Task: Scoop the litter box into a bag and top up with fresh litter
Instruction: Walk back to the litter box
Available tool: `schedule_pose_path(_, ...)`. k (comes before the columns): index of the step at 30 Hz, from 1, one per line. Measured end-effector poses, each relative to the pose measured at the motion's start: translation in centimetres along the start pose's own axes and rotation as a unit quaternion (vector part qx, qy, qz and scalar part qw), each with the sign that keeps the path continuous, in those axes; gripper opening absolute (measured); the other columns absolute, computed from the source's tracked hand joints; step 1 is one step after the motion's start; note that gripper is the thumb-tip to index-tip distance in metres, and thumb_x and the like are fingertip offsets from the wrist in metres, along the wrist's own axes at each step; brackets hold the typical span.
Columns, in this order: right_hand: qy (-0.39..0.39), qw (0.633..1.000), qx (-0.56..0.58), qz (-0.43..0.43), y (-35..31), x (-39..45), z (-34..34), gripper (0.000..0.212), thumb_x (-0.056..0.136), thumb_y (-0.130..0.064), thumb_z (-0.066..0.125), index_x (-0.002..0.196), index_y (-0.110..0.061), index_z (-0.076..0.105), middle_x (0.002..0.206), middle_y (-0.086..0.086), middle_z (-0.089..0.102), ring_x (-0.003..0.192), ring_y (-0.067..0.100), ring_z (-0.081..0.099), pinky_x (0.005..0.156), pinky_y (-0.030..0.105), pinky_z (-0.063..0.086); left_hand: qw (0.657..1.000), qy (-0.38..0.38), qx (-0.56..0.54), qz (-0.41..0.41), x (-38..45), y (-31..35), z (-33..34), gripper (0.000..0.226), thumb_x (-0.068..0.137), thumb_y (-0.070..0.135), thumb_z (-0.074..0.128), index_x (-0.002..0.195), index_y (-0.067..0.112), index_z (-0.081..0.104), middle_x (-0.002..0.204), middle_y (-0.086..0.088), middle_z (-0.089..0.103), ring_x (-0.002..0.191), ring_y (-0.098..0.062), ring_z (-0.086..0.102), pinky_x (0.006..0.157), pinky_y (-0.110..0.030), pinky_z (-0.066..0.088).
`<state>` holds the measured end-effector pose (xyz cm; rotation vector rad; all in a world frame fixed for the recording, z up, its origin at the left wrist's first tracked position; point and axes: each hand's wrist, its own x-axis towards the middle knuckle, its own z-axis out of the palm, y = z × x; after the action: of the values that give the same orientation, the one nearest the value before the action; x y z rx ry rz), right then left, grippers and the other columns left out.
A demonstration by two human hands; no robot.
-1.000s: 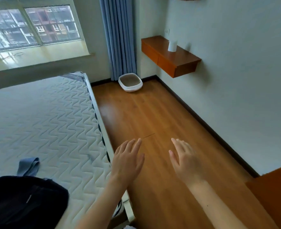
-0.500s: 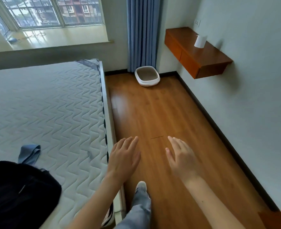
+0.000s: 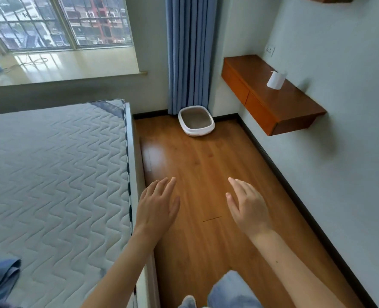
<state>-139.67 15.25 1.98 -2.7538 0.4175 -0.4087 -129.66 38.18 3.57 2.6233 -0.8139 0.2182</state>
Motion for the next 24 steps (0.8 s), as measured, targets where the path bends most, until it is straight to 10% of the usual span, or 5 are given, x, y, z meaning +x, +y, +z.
schedule_pose_path(24, -0.032, 0.999, 0.018, -0.033, 17.8, 44.7, 5.6, 0.042, 0.098, -0.031, 0.048, 0.136, -0.014, 0.052, 0.133, 0.007, 0.059, 0.125, 0.023, 0.053, 0.103, 0.041, 0.046, 0.997, -0.032, 0.048, -0.050, 43.4, 1.0, 13.3, 0.049, 0.095, 0.041, 0.035, 0.136, 0.018, 0.050, 0.132, -0.001, 0.056, 0.123, -0.022, 0.048, 0.100, -0.038, 0.041)
